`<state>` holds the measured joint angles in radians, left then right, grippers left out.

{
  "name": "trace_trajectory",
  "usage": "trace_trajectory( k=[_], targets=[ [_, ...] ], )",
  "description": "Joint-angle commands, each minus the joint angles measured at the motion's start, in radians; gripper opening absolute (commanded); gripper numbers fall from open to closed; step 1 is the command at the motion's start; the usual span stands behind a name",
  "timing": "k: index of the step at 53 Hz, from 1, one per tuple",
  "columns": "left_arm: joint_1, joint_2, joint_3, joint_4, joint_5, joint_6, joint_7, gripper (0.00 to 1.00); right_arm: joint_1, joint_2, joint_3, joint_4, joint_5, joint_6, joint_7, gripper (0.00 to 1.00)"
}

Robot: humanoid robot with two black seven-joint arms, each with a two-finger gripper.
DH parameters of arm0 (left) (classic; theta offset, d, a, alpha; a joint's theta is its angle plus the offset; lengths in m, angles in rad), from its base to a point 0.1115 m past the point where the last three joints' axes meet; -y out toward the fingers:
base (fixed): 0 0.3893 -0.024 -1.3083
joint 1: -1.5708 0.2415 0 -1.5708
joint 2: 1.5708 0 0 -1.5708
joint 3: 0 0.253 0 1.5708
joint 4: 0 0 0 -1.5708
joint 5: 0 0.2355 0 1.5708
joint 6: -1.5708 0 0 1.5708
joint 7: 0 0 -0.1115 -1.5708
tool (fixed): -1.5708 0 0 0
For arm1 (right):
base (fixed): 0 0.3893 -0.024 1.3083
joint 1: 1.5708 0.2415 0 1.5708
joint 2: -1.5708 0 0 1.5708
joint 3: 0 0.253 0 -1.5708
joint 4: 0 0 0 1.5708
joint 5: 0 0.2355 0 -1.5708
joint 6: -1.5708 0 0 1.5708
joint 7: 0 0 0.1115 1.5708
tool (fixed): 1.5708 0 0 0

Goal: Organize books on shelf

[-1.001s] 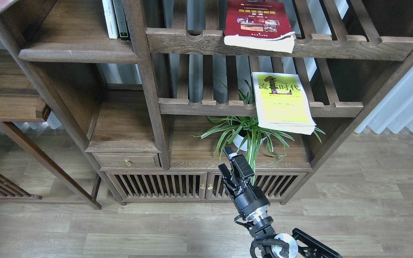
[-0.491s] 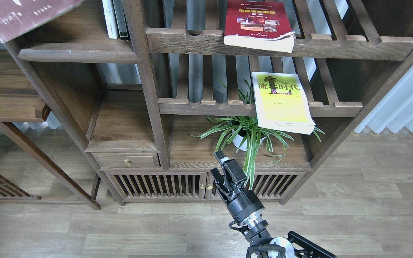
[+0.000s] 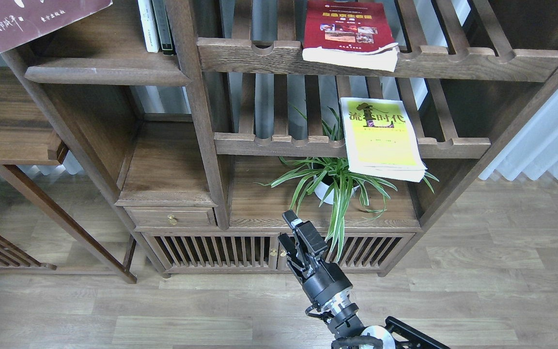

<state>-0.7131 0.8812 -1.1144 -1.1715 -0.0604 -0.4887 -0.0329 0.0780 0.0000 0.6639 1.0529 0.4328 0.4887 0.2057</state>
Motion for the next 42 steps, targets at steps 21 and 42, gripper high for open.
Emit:
trace_trajectory(
  k=[21, 42],
  targets=[
    [-0.028, -0.241, -0.159, 0.009, 0.381, 0.000, -0.013, 0.00, 0.000, 0.000, -0.018, 0.006, 0.000, 0.000, 0.000, 0.92],
    [-0.028, -0.321, -0.191, 0.026, 0.640, 0.076, -0.096, 0.00, -0.001, 0.000, -0.030, 0.006, 0.001, 0.000, 0.000, 0.92]
  ],
)
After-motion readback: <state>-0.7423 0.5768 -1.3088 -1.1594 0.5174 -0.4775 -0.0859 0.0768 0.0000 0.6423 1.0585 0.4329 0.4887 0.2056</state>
